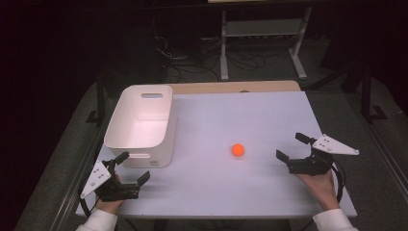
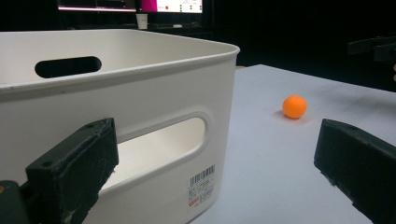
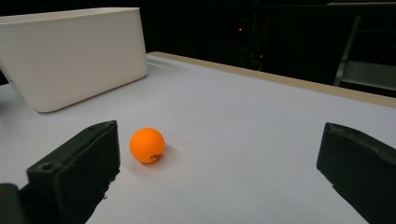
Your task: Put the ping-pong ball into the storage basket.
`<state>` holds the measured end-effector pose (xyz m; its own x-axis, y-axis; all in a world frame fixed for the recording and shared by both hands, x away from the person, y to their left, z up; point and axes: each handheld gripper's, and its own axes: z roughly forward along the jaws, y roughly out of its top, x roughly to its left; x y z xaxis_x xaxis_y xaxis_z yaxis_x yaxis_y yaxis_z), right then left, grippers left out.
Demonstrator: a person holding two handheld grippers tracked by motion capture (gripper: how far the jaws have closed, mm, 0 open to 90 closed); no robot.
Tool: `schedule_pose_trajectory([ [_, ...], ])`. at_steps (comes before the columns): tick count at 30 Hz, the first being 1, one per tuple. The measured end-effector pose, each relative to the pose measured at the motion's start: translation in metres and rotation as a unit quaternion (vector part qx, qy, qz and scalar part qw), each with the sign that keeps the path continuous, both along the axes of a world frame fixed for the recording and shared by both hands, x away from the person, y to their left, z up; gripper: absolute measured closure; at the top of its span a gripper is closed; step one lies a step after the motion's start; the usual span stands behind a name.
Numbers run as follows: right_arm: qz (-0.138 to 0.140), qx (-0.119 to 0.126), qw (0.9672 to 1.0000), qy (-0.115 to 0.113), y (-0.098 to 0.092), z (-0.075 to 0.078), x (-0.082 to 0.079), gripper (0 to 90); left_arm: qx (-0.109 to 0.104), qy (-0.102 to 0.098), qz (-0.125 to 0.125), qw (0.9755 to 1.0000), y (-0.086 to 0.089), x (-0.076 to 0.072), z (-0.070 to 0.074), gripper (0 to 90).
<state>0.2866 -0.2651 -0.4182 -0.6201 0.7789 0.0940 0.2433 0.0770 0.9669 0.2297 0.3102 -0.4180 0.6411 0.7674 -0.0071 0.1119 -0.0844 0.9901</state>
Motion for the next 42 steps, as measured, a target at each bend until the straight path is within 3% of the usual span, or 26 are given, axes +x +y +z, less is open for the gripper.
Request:
schedule_pose_trajectory([
  [13,0.009,-0.011,0.9999,0.009,0.006,0.006,-0.001,0.0,0.002,0.003,0.003,1.0,0.003,-0.001,0.001,0.0],
  [25,0.021,-0.023,0.9989,0.034,0.012,0.011,0.006,0.0,0.0,0.006,0.003,1.0,0.002,-0.001,0.001,0.0],
  [32,0.033,-0.047,0.9978,0.034,0.019,0.019,0.012,0.0,-0.005,0.006,0.003,1.0,0.001,-0.001,0.001,0.0],
  [42,0.046,-0.057,0.9962,0.047,0.027,0.027,0.017,0.0,-0.003,0.006,0.003,1.0,0.003,-0.001,0.001,0.0],
])
